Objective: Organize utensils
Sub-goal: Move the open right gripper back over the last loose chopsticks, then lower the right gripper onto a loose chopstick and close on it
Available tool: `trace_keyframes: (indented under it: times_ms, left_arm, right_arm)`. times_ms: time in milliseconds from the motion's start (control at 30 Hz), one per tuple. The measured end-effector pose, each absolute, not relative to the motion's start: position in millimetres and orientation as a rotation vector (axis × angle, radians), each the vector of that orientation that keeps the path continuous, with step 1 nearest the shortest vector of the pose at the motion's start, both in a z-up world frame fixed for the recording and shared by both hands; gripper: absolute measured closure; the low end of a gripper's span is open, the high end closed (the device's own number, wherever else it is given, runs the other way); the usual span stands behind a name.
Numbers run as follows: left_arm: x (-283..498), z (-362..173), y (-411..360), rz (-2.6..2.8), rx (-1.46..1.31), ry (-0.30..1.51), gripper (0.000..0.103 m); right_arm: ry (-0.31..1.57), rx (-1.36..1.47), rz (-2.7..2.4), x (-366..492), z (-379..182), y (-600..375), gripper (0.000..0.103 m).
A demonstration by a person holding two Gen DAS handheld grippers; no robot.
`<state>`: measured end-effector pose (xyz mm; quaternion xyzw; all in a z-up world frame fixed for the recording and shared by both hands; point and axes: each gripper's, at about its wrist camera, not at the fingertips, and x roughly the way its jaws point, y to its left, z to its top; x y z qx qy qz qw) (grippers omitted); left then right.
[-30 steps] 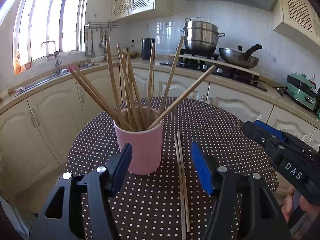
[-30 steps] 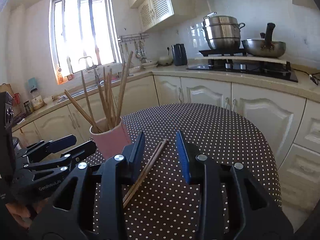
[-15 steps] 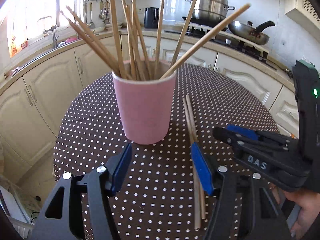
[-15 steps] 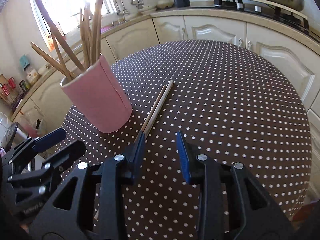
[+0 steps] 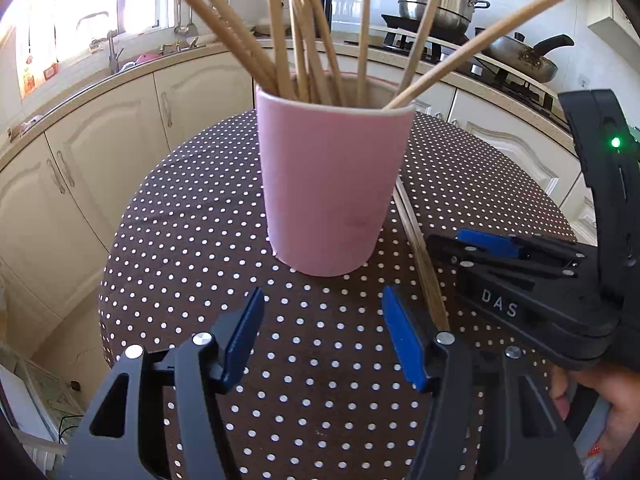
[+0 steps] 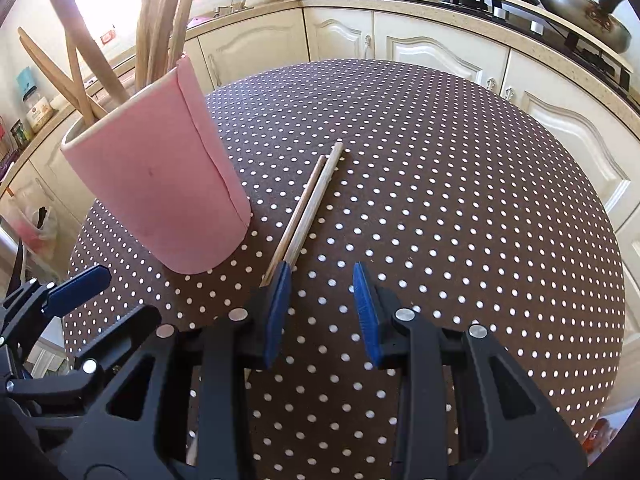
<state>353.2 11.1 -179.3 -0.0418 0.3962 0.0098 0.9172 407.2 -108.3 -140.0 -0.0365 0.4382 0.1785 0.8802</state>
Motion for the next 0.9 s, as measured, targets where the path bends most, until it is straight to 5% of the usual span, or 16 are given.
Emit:
trace_keyframes:
  times_ms: [900]
  left_arm:
    - [352,-182,15,0.009,-0.064,0.840,0.042]
  right_arm:
    - [1.016,-0.209,0.423,424,-134,-86,0.071]
